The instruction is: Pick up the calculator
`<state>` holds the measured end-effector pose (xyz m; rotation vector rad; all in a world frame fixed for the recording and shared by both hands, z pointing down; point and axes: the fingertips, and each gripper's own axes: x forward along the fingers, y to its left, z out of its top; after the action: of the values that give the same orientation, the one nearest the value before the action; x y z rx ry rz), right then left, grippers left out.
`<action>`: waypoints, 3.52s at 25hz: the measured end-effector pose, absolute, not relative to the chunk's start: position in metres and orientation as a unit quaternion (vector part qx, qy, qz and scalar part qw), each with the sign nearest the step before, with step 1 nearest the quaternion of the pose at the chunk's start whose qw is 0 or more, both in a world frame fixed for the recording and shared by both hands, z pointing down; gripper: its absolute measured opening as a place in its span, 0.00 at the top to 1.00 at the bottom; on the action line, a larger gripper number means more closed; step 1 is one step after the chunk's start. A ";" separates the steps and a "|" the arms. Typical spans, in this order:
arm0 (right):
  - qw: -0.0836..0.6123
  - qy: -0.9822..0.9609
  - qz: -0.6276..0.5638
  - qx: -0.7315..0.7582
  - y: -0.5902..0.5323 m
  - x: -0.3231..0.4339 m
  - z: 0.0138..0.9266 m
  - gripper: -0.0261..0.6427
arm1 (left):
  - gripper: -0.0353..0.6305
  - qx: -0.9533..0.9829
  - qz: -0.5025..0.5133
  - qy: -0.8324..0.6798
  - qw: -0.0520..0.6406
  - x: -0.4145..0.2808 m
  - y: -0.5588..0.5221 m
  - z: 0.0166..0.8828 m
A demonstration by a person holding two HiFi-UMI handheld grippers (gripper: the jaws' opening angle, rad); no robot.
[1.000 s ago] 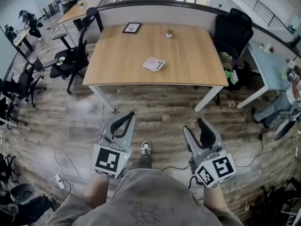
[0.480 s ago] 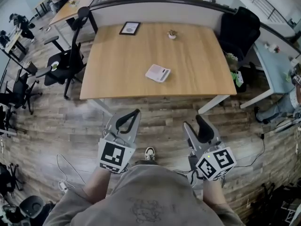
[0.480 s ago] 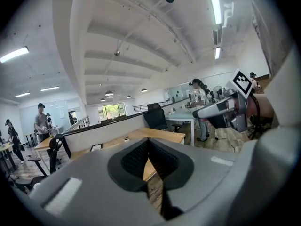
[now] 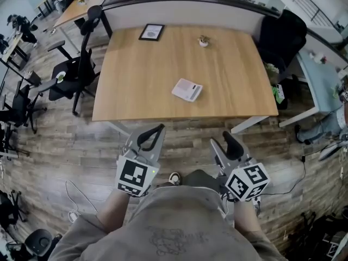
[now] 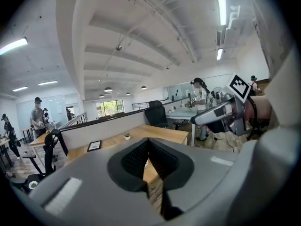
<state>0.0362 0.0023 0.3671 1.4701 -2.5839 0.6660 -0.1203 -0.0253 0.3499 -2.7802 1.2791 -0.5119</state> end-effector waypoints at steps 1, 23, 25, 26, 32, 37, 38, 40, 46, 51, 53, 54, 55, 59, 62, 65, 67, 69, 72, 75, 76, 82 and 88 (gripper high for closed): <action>0.050 -0.847 0.221 0.482 -0.002 0.036 0.370 0.66 | 0.94 -0.896 -0.166 0.412 0.018 -0.120 -0.029 0.353; 0.094 -0.868 0.289 0.393 -0.196 0.067 0.432 0.66 | 0.94 -0.853 -0.219 0.473 -0.034 -0.082 -0.193 0.402; 0.100 -0.869 0.300 0.381 -0.214 0.070 0.439 0.66 | 0.94 -0.847 -0.229 0.478 -0.044 -0.076 -0.208 0.411; 0.105 -0.870 0.303 0.374 -0.223 0.070 0.442 0.66 | 0.94 -0.844 -0.234 0.480 -0.050 -0.073 -0.215 0.414; 0.142 -0.886 0.302 0.321 -0.260 0.066 0.459 0.66 | 0.94 -0.826 -0.235 0.506 -0.080 -0.062 -0.251 0.425; 0.155 -0.895 0.292 0.300 -0.284 0.068 0.467 0.66 | 0.94 -0.807 -0.236 0.534 -0.087 -0.066 -0.267 0.432; 0.156 -0.895 0.293 0.299 -0.288 0.069 0.468 0.66 | 0.94 -0.805 -0.235 0.537 -0.089 -0.067 -0.268 0.433; 0.159 -0.894 0.295 0.297 -0.293 0.068 0.470 0.66 | 0.94 -0.802 -0.233 0.542 -0.094 -0.069 -0.271 0.434; 0.167 -0.887 0.306 0.302 -0.299 0.059 0.478 0.66 | 0.94 -0.805 -0.238 0.535 -0.095 -0.078 -0.279 0.440; 0.175 -0.871 0.330 0.320 -0.302 0.054 0.494 0.66 | 0.94 -0.811 -0.241 0.523 -0.100 -0.088 -0.288 0.445; 0.176 -0.862 0.340 0.331 -0.304 0.051 0.502 0.66 | 0.94 -0.813 -0.246 0.518 -0.105 -0.093 -0.291 0.450; 0.175 -0.857 0.347 0.338 -0.305 0.051 0.508 0.66 | 0.94 -0.813 -0.248 0.515 -0.107 -0.095 -0.291 0.453; 0.173 -0.852 0.355 0.344 -0.305 0.051 0.513 0.66 | 0.94 -0.814 -0.250 0.512 -0.110 -0.097 -0.292 0.457; 0.167 -0.826 0.392 0.368 -0.309 0.048 0.540 0.66 | 0.94 -0.816 -0.264 0.500 -0.120 -0.105 -0.294 0.475; 0.164 -0.804 0.424 0.382 -0.310 0.050 0.564 0.66 | 0.94 -0.816 -0.279 0.491 -0.125 -0.107 -0.294 0.493; 0.163 -0.783 0.452 0.395 -0.310 0.052 0.590 0.66 | 0.94 -0.817 -0.288 0.481 -0.136 -0.108 -0.296 0.513; 0.161 -0.769 0.470 0.403 -0.310 0.051 0.606 0.66 | 0.94 -0.818 -0.292 0.475 -0.144 -0.110 -0.298 0.526; 0.160 -0.756 0.486 0.407 -0.309 0.051 0.622 0.66 | 0.94 -0.817 -0.293 0.472 -0.153 -0.112 -0.300 0.538; 0.161 -0.741 0.510 0.407 -0.305 0.048 0.646 0.66 | 0.94 -0.816 -0.299 0.466 -0.167 -0.112 -0.301 0.557; 0.153 -0.728 0.533 0.404 -0.306 0.045 0.664 0.66 | 0.94 -0.816 -0.304 0.459 -0.175 -0.110 -0.303 0.573; 0.148 -0.723 0.542 0.403 -0.307 0.044 0.669 0.66 | 0.94 -0.816 -0.305 0.457 -0.179 -0.110 -0.303 0.579; 0.149 -0.697 0.583 0.390 -0.306 0.028 0.701 0.66 | 0.94 -0.811 -0.313 0.454 -0.197 -0.110 -0.301 0.607; 0.147 -0.695 0.594 0.378 -0.309 0.016 0.705 0.78 | 0.94 -0.810 -0.312 0.456 -0.197 -0.111 -0.299 0.608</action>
<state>0.0156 -0.3089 0.7046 1.0865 -1.9995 1.7085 -0.1106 -0.2987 0.6075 -2.9236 1.6446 -1.1270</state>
